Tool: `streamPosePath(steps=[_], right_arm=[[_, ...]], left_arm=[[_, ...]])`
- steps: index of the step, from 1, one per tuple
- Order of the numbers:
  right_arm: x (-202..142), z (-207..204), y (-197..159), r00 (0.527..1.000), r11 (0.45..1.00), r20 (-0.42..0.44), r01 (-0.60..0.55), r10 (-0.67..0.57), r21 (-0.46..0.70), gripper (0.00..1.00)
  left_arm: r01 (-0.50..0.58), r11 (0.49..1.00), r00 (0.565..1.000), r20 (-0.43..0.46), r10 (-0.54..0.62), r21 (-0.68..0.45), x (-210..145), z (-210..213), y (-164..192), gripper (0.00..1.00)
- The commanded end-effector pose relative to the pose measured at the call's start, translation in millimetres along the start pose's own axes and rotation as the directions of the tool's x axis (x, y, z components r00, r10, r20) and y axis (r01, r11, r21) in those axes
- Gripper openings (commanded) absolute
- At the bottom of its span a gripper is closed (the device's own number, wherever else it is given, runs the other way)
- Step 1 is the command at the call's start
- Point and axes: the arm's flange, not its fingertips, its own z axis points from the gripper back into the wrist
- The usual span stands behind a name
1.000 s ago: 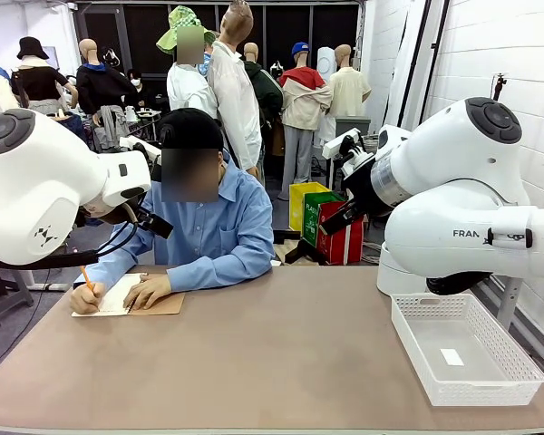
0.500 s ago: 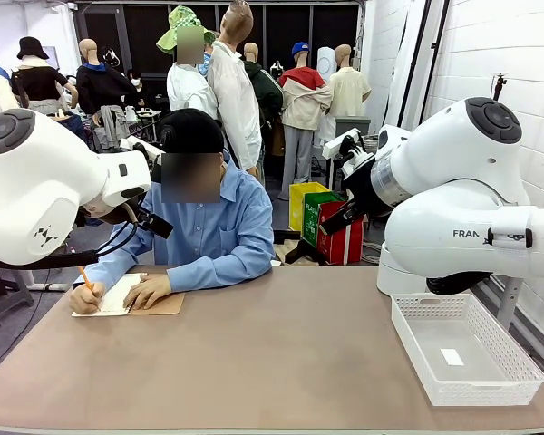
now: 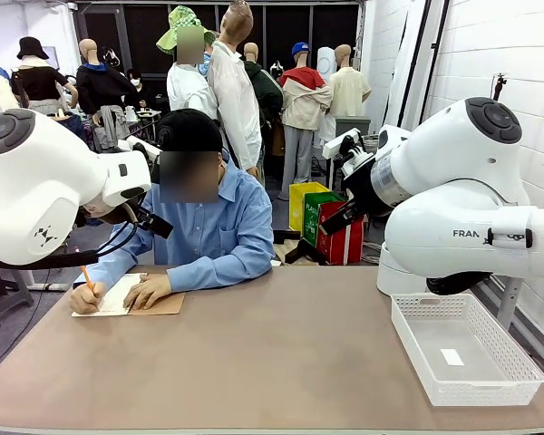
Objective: Sort the paper based on its condition.
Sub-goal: If a person hands you a paper, place it in the Organizing basket , and if it's crumpled, put it in the Trash can.
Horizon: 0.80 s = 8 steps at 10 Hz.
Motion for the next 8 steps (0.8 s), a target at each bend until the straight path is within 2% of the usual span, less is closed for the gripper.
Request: streamPosePath(steps=[1, 8], right_arm=[[0.1, -0.2, 1.0, 1.0, 1.0, -0.002, -0.003, 0.003, -0.004, 1.0], [0.1, -0.2, 1.0, 1.0, 1.0, -0.002, -0.003, 0.003, -0.004, 1.0]], left_arm=[[0.013, 1.0, 1.0, 0.005, -0.013, 0.005, 0.5, -0.7, 1.0, 1.0], [0.013, 1.0, 1.0, 0.005, -0.013, 0.005, 0.5, -0.7, 1.0, 1.0]])
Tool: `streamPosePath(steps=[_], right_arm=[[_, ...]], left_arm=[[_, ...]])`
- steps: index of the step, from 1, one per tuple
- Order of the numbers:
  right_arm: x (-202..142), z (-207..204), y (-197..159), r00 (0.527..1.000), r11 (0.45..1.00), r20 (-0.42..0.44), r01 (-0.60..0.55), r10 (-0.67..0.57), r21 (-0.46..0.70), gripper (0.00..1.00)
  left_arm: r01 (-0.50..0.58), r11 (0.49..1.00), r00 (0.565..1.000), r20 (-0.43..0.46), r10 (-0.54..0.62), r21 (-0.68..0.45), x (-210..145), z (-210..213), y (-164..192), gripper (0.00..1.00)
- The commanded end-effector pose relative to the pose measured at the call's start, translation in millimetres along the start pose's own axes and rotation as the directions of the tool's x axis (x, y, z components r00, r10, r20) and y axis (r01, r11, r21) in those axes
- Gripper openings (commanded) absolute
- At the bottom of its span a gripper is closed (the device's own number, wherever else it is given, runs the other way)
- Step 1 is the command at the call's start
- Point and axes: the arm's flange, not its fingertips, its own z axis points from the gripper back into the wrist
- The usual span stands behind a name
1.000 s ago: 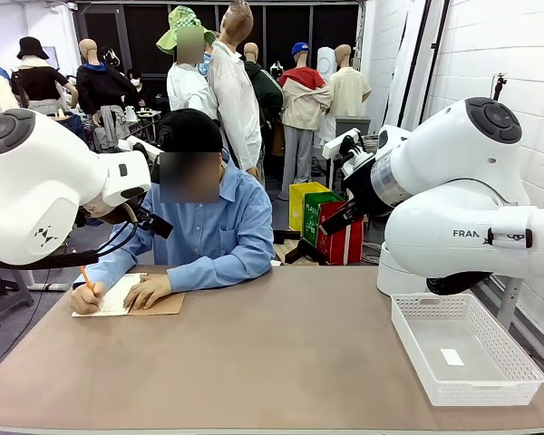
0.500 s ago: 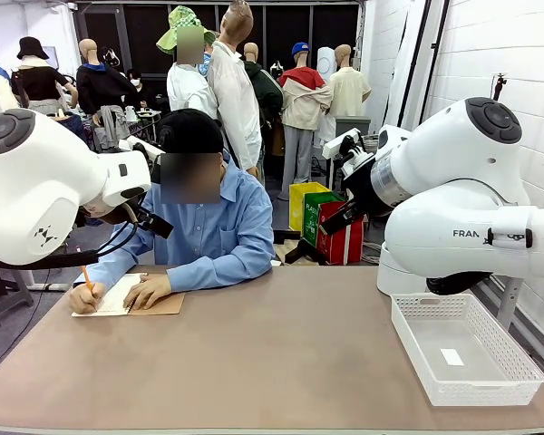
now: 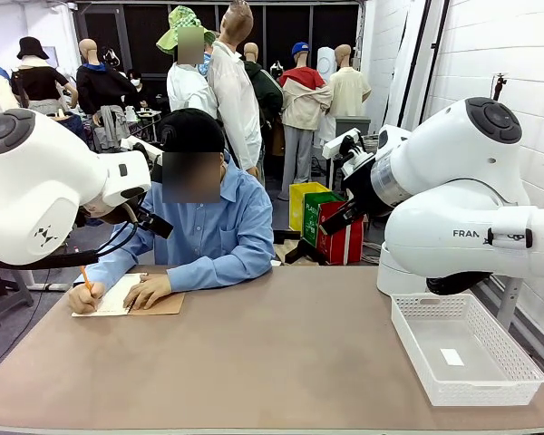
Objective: Sort the paper based on its condition.
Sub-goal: If a person hands you a paper, place it in the Organizing basket , and if it's crumpled, put it in the Trash can.
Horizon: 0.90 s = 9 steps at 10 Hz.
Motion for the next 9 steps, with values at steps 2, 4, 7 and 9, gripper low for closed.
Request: streamPosePath(steps=[2, 4, 7, 9], right_arm=[[0.1, -0.2, 1.0, 1.0, 1.0, -0.002, -0.003, 0.003, -0.004, 1.0], [0.1, -0.2, 1.0, 1.0, 1.0, -0.002, -0.003, 0.003, -0.004, 1.0], [0.1, -0.2, 1.0, 1.0, 1.0, -0.002, -0.003, 0.003, -0.004, 1.0], [0.1, -0.2, 1.0, 1.0, 1.0, -0.002, -0.003, 0.003, -0.004, 1.0]], left_arm=[[0.013, 1.0, 1.0, 0.005, -0.013, 0.005, 0.5, -0.7, 1.0, 1.0], [0.013, 1.0, 1.0, 0.005, -0.013, 0.005, 0.5, -0.7, 1.0, 1.0], [0.013, 1.0, 1.0, 0.005, -0.013, 0.005, 0.5, -0.7, 1.0, 1.0], [0.013, 1.0, 1.0, 0.005, -0.013, 0.005, 0.5, -0.7, 1.0, 1.0]])
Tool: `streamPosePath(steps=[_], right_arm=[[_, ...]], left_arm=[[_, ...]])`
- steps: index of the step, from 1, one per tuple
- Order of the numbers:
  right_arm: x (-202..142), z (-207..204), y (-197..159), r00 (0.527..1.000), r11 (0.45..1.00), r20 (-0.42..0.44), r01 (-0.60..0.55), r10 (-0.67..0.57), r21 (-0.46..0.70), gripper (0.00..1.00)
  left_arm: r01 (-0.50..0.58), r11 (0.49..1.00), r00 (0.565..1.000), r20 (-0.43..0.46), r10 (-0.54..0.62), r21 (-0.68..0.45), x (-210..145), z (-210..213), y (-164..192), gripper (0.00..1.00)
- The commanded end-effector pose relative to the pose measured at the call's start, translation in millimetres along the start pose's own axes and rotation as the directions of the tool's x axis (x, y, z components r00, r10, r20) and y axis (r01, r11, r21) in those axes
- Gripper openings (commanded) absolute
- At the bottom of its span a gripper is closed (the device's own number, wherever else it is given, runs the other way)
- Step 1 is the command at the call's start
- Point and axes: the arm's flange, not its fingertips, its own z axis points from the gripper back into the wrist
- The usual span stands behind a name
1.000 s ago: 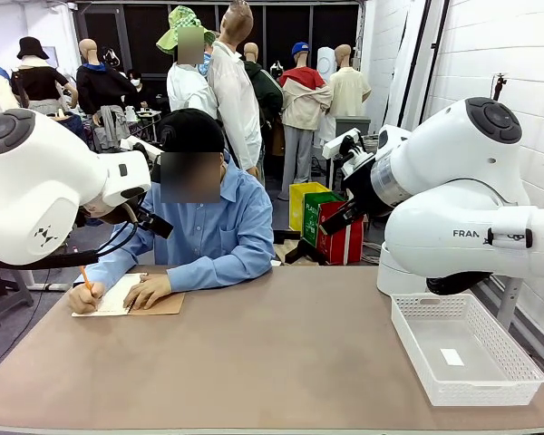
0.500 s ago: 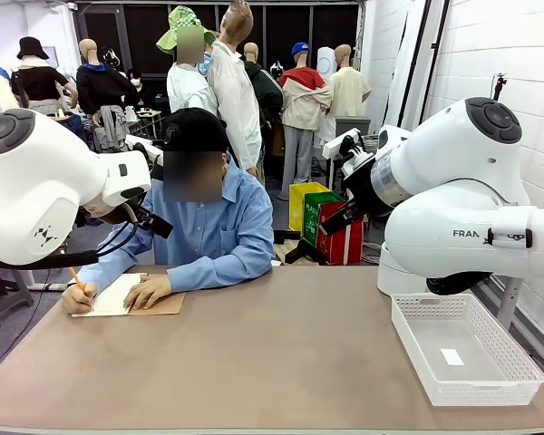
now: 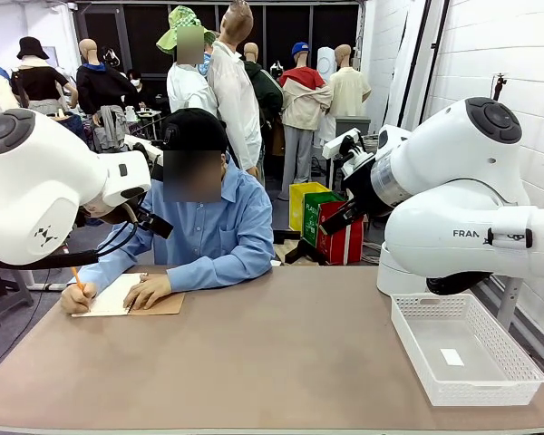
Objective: Sort the paper based on its condition.
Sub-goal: If a person hands you a paper, place it in the Organizing basket , and if it's crumpled, put it in the Trash can.
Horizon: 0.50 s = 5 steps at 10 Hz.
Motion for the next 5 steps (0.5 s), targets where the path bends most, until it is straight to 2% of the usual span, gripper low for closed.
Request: streamPosePath(steps=[1, 5], right_arm=[[0.1, -0.2, 1.0, 1.0, 1.0, -0.002, -0.003, 0.003, -0.004, 1.0], [0.1, -0.2, 1.0, 1.0, 1.0, -0.002, -0.003, 0.003, -0.004, 1.0]], left_arm=[[0.013, 1.0, 1.0, 0.005, -0.013, 0.005, 0.5, -0.7, 1.0, 1.0], [0.013, 1.0, 1.0, 0.005, -0.013, 0.005, 0.5, -0.7, 1.0, 1.0]])
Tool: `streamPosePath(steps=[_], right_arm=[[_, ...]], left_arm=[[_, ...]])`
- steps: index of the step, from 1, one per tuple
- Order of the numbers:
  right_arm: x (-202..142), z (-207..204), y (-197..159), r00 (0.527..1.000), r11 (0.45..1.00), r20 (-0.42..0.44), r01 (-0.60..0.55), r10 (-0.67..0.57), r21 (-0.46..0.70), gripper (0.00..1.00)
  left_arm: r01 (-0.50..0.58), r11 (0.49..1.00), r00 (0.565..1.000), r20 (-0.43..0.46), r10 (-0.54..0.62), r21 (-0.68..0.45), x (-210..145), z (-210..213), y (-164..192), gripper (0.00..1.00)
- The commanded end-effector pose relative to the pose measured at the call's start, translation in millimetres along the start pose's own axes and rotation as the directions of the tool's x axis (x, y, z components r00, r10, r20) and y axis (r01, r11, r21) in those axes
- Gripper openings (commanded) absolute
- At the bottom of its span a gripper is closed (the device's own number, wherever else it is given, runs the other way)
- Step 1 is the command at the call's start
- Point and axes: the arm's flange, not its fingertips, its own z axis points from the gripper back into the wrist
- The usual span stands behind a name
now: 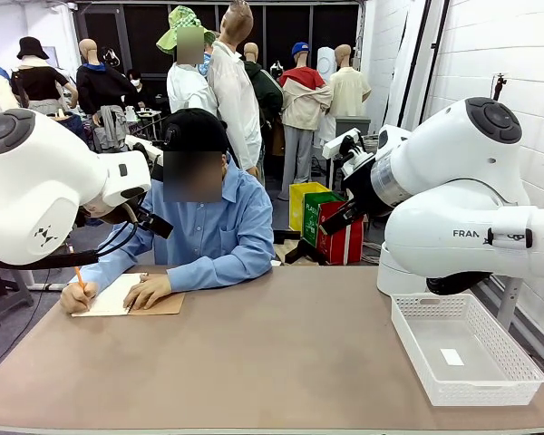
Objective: Sort the paper based on its condition.
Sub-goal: If a person hands you a paper, place it in the Organizing basket , and if it's crumpled, put it in the Trash can.
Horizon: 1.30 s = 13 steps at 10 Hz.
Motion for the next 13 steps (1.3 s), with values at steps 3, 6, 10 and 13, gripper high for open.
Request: streamPosePath(steps=[3, 6, 10, 13], right_arm=[[0.1, -0.2, 1.0, 1.0, 1.0, -0.002, -0.003, 0.003, -0.004, 1.0], [0.1, -0.2, 1.0, 1.0, 1.0, -0.002, -0.003, 0.003, -0.004, 1.0], [0.1, -0.2, 1.0, 1.0, 1.0, -0.002, -0.003, 0.003, -0.004, 1.0], [0.1, -0.2, 1.0, 1.0, 1.0, -0.002, -0.003, 0.003, -0.004, 1.0]], left_arm=[[0.013, 1.0, 1.0, 0.005, -0.013, 0.005, 0.5, -0.7, 1.0, 1.0], [0.013, 1.0, 1.0, 0.005, -0.013, 0.005, 0.5, -0.7, 1.0, 1.0], [0.013, 1.0, 1.0, 0.005, -0.013, 0.005, 0.5, -0.7, 1.0, 1.0], [0.013, 1.0, 1.0, 0.005, -0.013, 0.005, 0.5, -0.7, 1.0, 1.0]])
